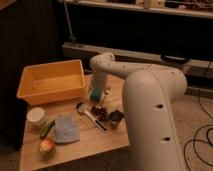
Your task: Place sponge in tray
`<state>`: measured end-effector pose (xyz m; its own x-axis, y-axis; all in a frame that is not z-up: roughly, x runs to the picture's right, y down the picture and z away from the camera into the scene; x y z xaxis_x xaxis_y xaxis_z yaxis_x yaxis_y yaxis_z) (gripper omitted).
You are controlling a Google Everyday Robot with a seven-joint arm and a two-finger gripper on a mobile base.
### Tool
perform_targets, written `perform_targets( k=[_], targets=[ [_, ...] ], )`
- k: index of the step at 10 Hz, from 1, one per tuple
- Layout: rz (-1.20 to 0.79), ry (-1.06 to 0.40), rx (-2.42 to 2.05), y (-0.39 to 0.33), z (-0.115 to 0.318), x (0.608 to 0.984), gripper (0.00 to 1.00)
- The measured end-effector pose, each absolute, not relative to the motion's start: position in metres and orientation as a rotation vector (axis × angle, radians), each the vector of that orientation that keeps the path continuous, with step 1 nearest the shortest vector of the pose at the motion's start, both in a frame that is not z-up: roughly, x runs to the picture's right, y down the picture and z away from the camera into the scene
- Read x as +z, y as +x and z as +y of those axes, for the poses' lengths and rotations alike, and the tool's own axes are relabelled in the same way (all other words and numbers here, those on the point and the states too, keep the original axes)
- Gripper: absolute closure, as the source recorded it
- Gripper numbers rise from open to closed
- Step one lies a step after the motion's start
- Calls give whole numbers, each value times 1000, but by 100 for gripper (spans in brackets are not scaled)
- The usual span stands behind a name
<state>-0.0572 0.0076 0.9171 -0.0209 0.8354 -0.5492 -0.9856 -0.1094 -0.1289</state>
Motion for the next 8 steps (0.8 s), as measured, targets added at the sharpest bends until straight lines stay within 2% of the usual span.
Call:
perform_targets(
  k=[3, 8],
  targets=[
    [358, -601, 1583, -57, 15, 943, 35],
    [364, -608, 1568, -65, 21, 966, 35]
  ],
)
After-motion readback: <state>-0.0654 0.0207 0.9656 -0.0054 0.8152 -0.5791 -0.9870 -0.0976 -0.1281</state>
